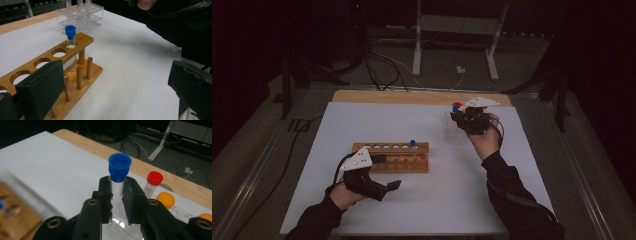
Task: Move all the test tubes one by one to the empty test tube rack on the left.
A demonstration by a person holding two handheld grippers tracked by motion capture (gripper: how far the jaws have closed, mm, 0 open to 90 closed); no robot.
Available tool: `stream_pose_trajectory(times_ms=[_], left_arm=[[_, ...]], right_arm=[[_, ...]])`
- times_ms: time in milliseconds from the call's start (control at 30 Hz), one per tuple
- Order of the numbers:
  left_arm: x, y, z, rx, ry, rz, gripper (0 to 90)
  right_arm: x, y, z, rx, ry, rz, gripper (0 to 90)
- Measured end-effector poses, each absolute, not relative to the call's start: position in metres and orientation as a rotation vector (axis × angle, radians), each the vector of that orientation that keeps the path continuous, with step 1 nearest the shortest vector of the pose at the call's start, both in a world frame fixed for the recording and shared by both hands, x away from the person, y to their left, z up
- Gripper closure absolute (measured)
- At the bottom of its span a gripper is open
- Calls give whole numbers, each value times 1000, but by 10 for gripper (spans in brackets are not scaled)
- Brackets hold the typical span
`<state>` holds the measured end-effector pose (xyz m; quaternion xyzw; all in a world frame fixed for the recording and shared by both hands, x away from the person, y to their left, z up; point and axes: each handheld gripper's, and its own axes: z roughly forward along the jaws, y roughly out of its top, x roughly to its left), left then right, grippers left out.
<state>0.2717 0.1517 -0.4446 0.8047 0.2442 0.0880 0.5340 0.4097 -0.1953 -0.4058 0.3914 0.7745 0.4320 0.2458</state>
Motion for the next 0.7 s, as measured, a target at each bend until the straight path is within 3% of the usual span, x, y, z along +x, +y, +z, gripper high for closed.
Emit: stream_pose_trajectory(times_ms=[700], left_arm=[[274,134,-432,1918,521,195,18]], right_arm=[[312,-179,-421,855,2354,1295,766]])
